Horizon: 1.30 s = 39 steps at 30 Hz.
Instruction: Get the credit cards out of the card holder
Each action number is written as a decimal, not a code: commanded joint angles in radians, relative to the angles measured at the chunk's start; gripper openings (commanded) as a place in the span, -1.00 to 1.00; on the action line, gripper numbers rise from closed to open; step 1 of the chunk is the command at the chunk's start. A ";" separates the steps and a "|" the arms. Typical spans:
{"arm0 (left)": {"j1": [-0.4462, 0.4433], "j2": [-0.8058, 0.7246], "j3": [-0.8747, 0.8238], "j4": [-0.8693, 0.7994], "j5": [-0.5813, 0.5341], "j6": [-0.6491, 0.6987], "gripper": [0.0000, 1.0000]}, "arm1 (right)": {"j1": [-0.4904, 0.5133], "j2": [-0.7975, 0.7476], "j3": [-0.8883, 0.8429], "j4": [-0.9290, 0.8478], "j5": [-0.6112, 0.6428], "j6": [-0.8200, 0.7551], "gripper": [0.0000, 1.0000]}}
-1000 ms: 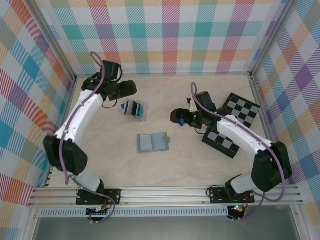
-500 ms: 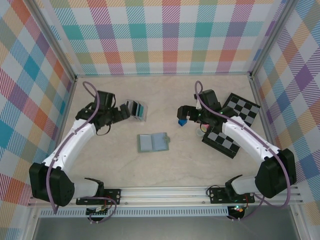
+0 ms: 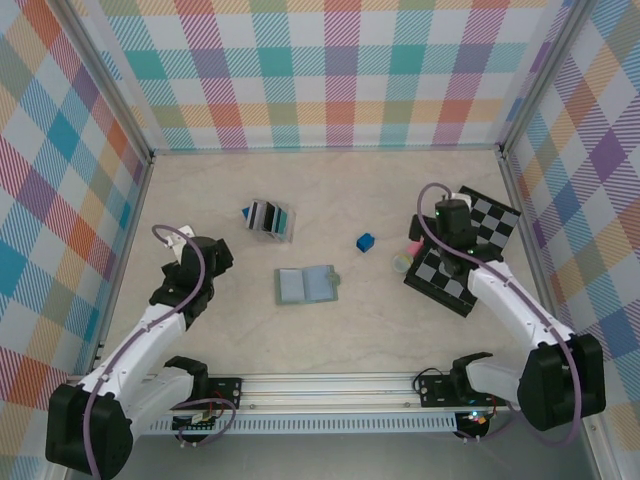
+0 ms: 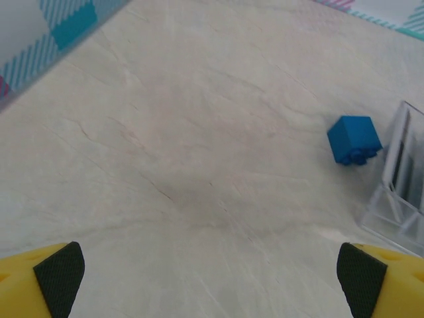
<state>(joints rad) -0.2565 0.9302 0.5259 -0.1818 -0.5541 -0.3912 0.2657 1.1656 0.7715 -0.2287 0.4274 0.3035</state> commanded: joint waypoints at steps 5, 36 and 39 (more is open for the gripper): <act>0.024 0.142 -0.072 0.309 -0.172 0.173 1.00 | -0.099 0.029 -0.164 0.321 0.075 -0.154 1.00; 0.180 0.626 -0.172 1.104 0.372 0.390 1.00 | -0.217 0.354 -0.388 1.084 -0.377 -0.320 1.00; 0.179 0.626 -0.148 1.056 0.293 0.361 1.00 | -0.218 0.358 -0.385 1.083 -0.377 -0.318 1.00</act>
<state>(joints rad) -0.0891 1.5513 0.3378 0.8410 -0.2035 -0.0113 0.0528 1.5196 0.3878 0.7799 0.0853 -0.0021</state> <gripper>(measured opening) 0.999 0.999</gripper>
